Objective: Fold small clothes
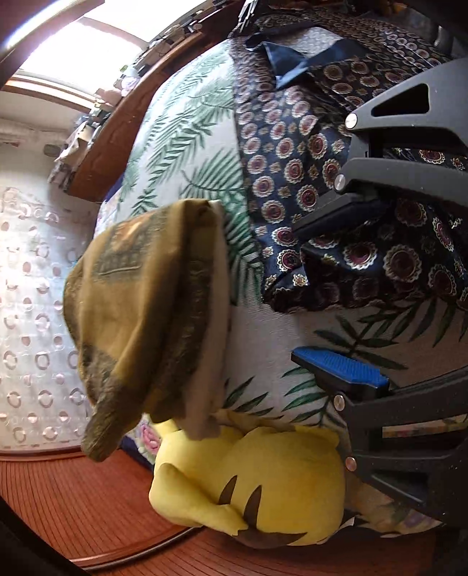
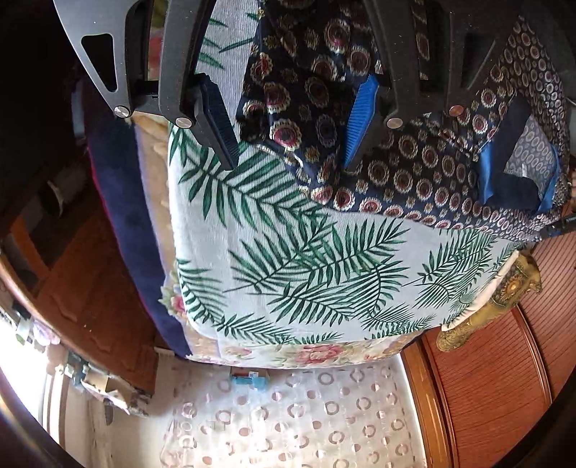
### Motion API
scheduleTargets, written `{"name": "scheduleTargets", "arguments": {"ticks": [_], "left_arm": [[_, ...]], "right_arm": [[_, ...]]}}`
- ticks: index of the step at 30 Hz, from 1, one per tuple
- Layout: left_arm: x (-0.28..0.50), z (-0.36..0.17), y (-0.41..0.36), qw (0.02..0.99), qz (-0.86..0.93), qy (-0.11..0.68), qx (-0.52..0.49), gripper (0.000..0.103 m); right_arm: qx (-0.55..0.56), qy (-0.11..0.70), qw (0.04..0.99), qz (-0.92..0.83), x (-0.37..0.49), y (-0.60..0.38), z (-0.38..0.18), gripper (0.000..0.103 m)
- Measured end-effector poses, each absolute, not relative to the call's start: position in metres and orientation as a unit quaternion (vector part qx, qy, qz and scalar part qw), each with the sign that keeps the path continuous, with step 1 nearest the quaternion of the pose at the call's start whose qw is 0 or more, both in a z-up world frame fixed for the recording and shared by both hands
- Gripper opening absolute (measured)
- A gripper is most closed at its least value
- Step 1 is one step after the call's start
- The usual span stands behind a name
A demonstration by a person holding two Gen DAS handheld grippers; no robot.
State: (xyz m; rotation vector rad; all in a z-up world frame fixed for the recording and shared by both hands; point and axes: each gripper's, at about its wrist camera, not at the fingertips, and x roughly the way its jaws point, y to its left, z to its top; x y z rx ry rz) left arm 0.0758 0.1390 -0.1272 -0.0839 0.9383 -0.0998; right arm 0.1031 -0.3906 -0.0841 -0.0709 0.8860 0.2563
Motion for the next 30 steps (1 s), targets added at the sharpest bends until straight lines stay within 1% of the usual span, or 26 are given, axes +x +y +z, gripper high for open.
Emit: {"name": "scheduleTargets", "arguments": {"ticks": [1, 2, 3, 4, 5, 6, 7, 8, 9, 10, 11, 14, 16, 22, 25, 27, 30], "left_arm": [[0.076, -0.127, 0.138, 0.89, -0.049, 0.452, -0.036, 0.064], [0.075, -0.127, 0.137, 0.89, -0.049, 0.452, -0.031, 0.06], [0.075, -0.127, 0.136, 0.89, -0.052, 0.452, -0.031, 0.05], [0.074, -0.126, 0.133, 0.889, -0.063, 0.452, -0.029, 0.042], [0.073, -0.125, 0.13, 0.888, -0.072, 0.453, -0.025, 0.03], [0.072, -0.124, 0.128, 0.888, -0.076, 0.453, -0.02, 0.023], [0.071, -0.124, 0.124, 0.887, -0.08, 0.454, -0.015, 0.017], [0.069, -0.123, 0.121, 0.887, -0.088, 0.453, -0.01, 0.009], [0.068, -0.121, 0.118, 0.888, -0.09, 0.451, -0.007, 0.007], [0.065, -0.117, 0.114, 0.893, -0.086, 0.441, 0.005, 0.006], [0.059, -0.109, 0.109, 0.904, -0.077, 0.42, 0.023, 0.006], [0.043, -0.079, 0.1, 0.923, -0.082, 0.376, 0.019, 0.006], [0.035, -0.054, 0.095, 0.935, -0.09, 0.343, 0.015, 0.006], [0.03, 0.032, 0.082, 0.962, -0.115, 0.246, 0.008, 0.006], [0.05, 0.072, 0.081, 0.972, -0.109, 0.206, 0.005, 0.006], [0.067, 0.084, 0.084, 0.974, -0.106, 0.198, -0.001, 0.006], [0.106, 0.091, 0.088, 0.976, -0.091, 0.199, -0.002, 0.006]], "right_arm": [[-0.034, 0.43, 0.893, 0.126, 0.106, -0.391, -0.085, 0.06], [-0.039, 0.429, 0.893, 0.126, 0.105, -0.391, -0.086, 0.06], [-0.044, 0.43, 0.893, 0.126, 0.106, -0.391, -0.086, 0.06], [-0.047, 0.429, 0.893, 0.126, 0.107, -0.39, -0.087, 0.06], [-0.048, 0.429, 0.893, 0.128, 0.107, -0.392, -0.089, 0.06], [-0.048, 0.427, 0.894, 0.129, 0.106, -0.392, -0.088, 0.06], [-0.053, 0.425, 0.894, 0.131, 0.104, -0.391, -0.089, 0.055], [-0.059, 0.423, 0.894, 0.136, 0.102, -0.389, -0.089, 0.05], [-0.062, 0.421, 0.893, 0.145, 0.098, -0.385, -0.09, 0.037], [-0.064, 0.42, 0.892, 0.156, 0.095, -0.381, -0.091, 0.021], [-0.069, 0.416, 0.892, 0.166, 0.091, -0.378, -0.092, 0.012], [-0.08, 0.369, 0.906, 0.189, 0.071, -0.372, -0.079, 0.01], [-0.081, 0.338, 0.922, 0.173, 0.061, -0.375, -0.061, 0.009], [-0.094, 0.236, 0.956, 0.147, 0.044, -0.382, 0.021, 0.008], [-0.106, 0.198, 0.965, 0.133, 0.05, -0.386, 0.06, 0.008], [-0.113, 0.182, 0.969, 0.123, 0.066, -0.387, 0.083, 0.008], [-0.12, 0.175, 0.972, 0.104, 0.099, -0.384, 0.098, 0.008]]}}
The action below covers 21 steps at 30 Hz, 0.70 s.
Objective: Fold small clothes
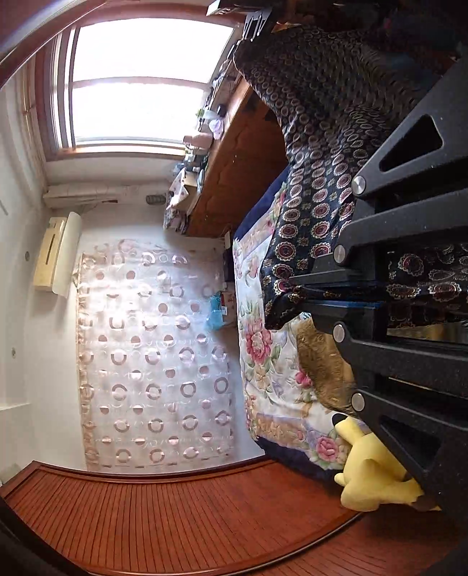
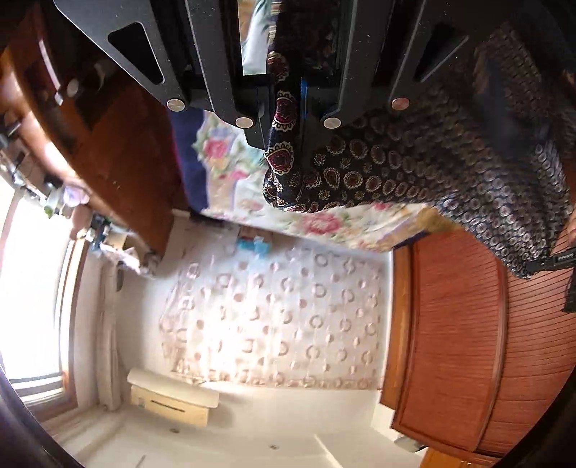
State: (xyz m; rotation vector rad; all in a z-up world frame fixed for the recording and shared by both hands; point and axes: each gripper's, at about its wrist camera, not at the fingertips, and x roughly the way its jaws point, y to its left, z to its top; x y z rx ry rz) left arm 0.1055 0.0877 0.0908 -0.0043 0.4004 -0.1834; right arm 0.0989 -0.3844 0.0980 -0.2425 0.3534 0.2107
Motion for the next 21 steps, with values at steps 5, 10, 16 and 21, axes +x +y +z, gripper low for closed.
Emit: {"name": "scheduleTargets", "arguments": {"ticks": [5, 10, 16, 21], "left_arm": [[0.161, 0.072, 0.105, 0.975, -0.057, 0.217, -0.01, 0.006], [0.205, 0.026, 0.117, 0.96, -0.024, 0.279, -0.003, 0.007], [0.203, -0.008, 0.124, 0.949, -0.018, 0.314, -0.005, 0.047], [0.174, -0.011, 0.124, 0.95, -0.025, 0.312, -0.001, 0.061]], "right_arm": [[-0.12, 0.185, 0.972, 0.08, 0.156, -0.371, 0.088, 0.008], [-0.093, 0.241, 0.964, 0.068, 0.216, -0.337, 0.05, 0.013], [-0.095, 0.323, 0.941, 0.041, 0.254, -0.313, 0.0, 0.046], [-0.082, 0.331, 0.939, 0.051, 0.239, -0.319, -0.005, 0.049]]}}
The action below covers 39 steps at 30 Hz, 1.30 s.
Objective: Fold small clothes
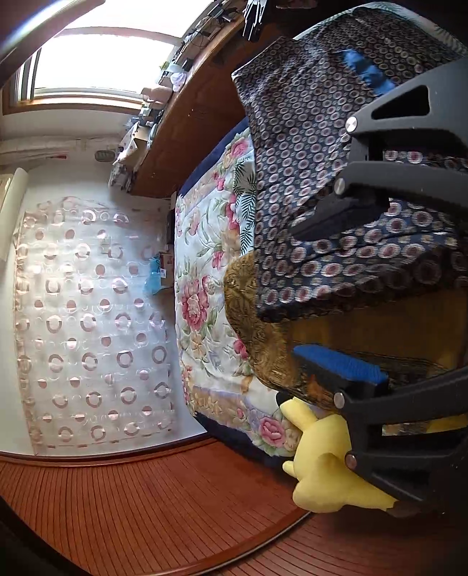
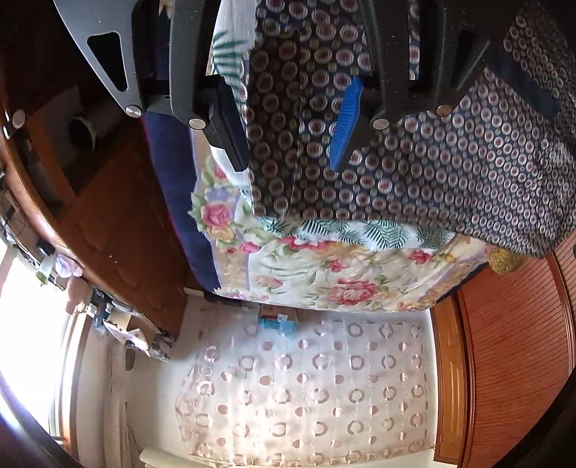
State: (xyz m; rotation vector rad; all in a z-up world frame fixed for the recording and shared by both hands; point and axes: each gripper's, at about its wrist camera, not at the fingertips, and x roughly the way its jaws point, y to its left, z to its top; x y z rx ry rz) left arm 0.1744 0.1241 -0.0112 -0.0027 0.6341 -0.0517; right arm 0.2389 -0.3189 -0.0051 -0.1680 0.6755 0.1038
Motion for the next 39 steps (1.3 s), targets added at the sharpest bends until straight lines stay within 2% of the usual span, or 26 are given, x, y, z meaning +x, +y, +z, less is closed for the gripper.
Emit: {"name": "scheduleTargets", "arguments": {"ticks": [10, 19, 22, 24, 26, 27, 29, 31, 32, 33, 37, 39], "left_arm": [[0.117, -0.03, 0.119, 0.949, -0.046, 0.311, -0.01, 0.062], [0.113, -0.051, 0.109, 0.944, -0.057, 0.326, -0.012, 0.062], [0.116, -0.055, 0.108, 0.941, -0.063, 0.331, -0.012, 0.076], [0.117, -0.056, 0.107, 0.942, -0.063, 0.331, -0.013, 0.076], [0.117, -0.056, 0.108, 0.943, -0.06, 0.327, -0.019, 0.076], [0.118, -0.055, 0.109, 0.944, -0.057, 0.325, -0.022, 0.076], [0.117, -0.053, 0.11, 0.946, -0.052, 0.319, -0.024, 0.076], [0.116, -0.05, 0.11, 0.948, -0.051, 0.312, -0.021, 0.076], [0.117, -0.049, 0.11, 0.949, -0.052, 0.311, -0.017, 0.074], [0.118, -0.048, 0.109, 0.949, -0.054, 0.311, -0.015, 0.069], [0.124, -0.048, 0.106, 0.946, -0.057, 0.318, -0.009, 0.055], [0.128, -0.05, 0.105, 0.945, -0.053, 0.324, -0.007, 0.044]], "right_arm": [[-0.041, 0.349, 0.934, 0.067, 0.18, -0.357, -0.019, 0.049], [-0.01, 0.391, 0.919, 0.043, 0.184, -0.384, -0.037, 0.049], [0.006, 0.396, 0.917, 0.047, 0.19, -0.389, -0.039, 0.049], [0.014, 0.398, 0.916, 0.049, 0.196, -0.392, -0.042, 0.049], [0.017, 0.4, 0.915, 0.046, 0.199, -0.394, -0.041, 0.04], [0.019, 0.401, 0.915, 0.046, 0.201, -0.394, -0.042, 0.04], [0.018, 0.402, 0.914, 0.047, 0.208, -0.39, -0.049, 0.03], [0.014, 0.401, 0.915, 0.047, 0.209, -0.387, -0.049, 0.025], [0.012, 0.401, 0.914, 0.049, 0.214, -0.385, -0.054, 0.018], [0.009, 0.403, 0.914, 0.05, 0.218, -0.38, -0.058, 0.016], [0.0, 0.403, 0.914, 0.047, 0.219, -0.38, -0.061, 0.016], [0.0, 0.401, 0.915, 0.048, 0.219, -0.379, -0.062, 0.016]]}}
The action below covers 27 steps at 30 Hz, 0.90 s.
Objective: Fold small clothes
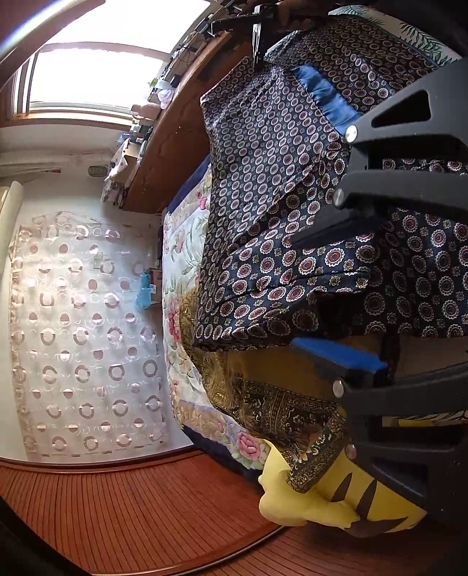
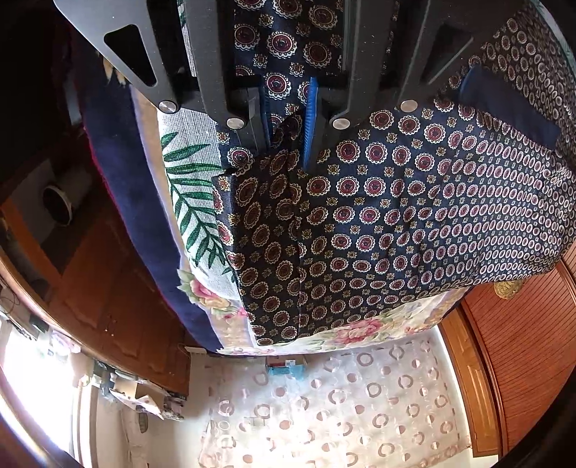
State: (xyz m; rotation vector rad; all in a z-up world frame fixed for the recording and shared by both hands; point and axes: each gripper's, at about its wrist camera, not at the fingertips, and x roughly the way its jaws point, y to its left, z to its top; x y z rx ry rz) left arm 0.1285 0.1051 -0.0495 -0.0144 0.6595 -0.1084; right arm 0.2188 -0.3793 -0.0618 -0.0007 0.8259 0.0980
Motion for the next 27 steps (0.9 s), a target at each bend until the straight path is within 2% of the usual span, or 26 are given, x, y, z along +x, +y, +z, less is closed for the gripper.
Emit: {"name": "scheduleTargets", "arguments": {"ticks": [1, 2, 3, 4, 5, 6, 16, 27], "left_arm": [[0.131, -0.051, 0.105, 0.943, -0.05, 0.328, -0.004, 0.041], [0.135, -0.053, 0.105, 0.941, -0.045, 0.335, 0.001, 0.036], [0.138, -0.056, 0.106, 0.939, -0.041, 0.342, 0.004, 0.029], [0.143, -0.061, 0.107, 0.935, -0.031, 0.354, 0.008, 0.022], [0.145, -0.064, 0.109, 0.932, -0.026, 0.361, 0.007, 0.009], [0.145, -0.066, 0.111, 0.932, -0.026, 0.362, 0.002, 0.004], [0.113, -0.035, 0.112, 0.948, -0.053, 0.313, -0.023, 0.002], [0.069, -0.042, 0.123, 0.947, -0.066, 0.307, -0.06, 0.002]], "right_arm": [[0.0, 0.4, 0.915, 0.048, 0.218, -0.38, -0.061, 0.016], [-0.001, 0.399, 0.915, 0.049, 0.219, -0.38, -0.062, 0.011], [-0.002, 0.398, 0.916, 0.054, 0.219, -0.379, -0.063, 0.005], [-0.011, 0.397, 0.915, 0.066, 0.218, -0.377, -0.062, 0.004], [-0.019, 0.394, 0.916, 0.068, 0.221, -0.371, -0.065, 0.003], [-0.025, 0.391, 0.918, 0.067, 0.219, -0.369, -0.063, 0.003], [-0.012, 0.326, 0.939, 0.109, 0.179, -0.369, -0.02, 0.003], [0.005, 0.324, 0.939, 0.118, 0.114, -0.392, -0.017, 0.003]]}}
